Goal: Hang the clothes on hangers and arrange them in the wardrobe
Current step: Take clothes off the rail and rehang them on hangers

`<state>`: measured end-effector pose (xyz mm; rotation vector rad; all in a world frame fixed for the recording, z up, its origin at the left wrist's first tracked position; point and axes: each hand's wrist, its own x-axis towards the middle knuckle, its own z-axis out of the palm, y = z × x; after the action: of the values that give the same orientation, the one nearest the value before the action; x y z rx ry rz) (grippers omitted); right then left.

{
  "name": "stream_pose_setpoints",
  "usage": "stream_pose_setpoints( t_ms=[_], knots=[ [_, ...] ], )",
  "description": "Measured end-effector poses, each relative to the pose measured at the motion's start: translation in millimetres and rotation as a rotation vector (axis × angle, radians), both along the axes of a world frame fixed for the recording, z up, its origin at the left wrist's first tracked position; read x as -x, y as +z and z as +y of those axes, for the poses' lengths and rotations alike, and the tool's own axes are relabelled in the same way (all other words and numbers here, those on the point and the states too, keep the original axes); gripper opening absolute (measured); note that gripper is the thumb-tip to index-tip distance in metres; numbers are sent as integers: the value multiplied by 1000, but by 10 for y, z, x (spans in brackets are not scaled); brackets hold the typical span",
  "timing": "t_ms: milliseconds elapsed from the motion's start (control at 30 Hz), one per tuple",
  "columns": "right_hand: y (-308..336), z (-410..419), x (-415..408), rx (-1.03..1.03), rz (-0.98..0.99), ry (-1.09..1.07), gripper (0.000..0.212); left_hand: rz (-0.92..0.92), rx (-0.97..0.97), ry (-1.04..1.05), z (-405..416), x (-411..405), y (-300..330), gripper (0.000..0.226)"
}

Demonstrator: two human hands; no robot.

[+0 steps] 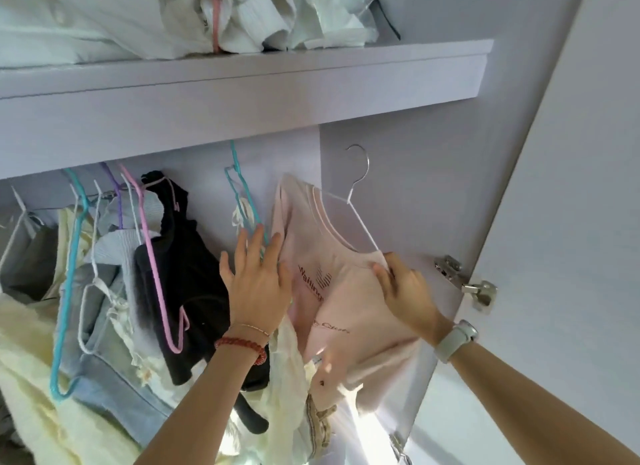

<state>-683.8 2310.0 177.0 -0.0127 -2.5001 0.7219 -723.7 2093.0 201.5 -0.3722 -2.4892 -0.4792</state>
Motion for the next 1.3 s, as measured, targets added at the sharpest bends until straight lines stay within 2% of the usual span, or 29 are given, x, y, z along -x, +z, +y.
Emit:
stream_pose_setpoints(
  t_ms=[100, 167, 267, 433, 533, 600, 700, 833, 967, 1100, 1300],
  knots=[
    [-167, 150, -603, -92, -48, -44, 22, 189, -96, -185, 201, -242, 10, 34],
    [-239, 247, -1048, -125, -105, -85, 22, 194, -185, -369, 382, -468, -61, 37],
    [-297, 338, -1785, -145, -182, -139, 27, 22, -179, -562, 640, -800, -336, 39],
    [-334, 280, -3030, -211, -275, -247, 14, -300, 10, -742, 959, -1362, -892, 40],
    [-414, 217, -3705, -239, -318, -361, 13, -352, 37, -909, 1078, -1776, -1089, 26],
    [-502, 103, -4136, -229, -348, -448, 16, -342, 68, -1020, 1144, -2054, -1134, 30],
    [-690, -170, -4689, -173, -354, -584, 24, -362, 35, -1178, 1217, -2474, -1169, 25],
    [-891, -589, -5211, 22, -286, -907, 23, -373, -41, -1245, 1269, -3074, -1233, 10],
    [-1028, -939, -5598, 201, -302, -1039, 23, -310, -97, -1379, 1386, -3522, -1327, 18],
    [-1091, -1177, -6088, 306, -252, -1179, 21, -308, -56, -1580, 1612, -4077, -1370, 29],
    [-1069, -1629, -7064, 334, -213, -1488, 12, -425, 38, -1824, 1840, -5397, -1418, 12]
  ],
)
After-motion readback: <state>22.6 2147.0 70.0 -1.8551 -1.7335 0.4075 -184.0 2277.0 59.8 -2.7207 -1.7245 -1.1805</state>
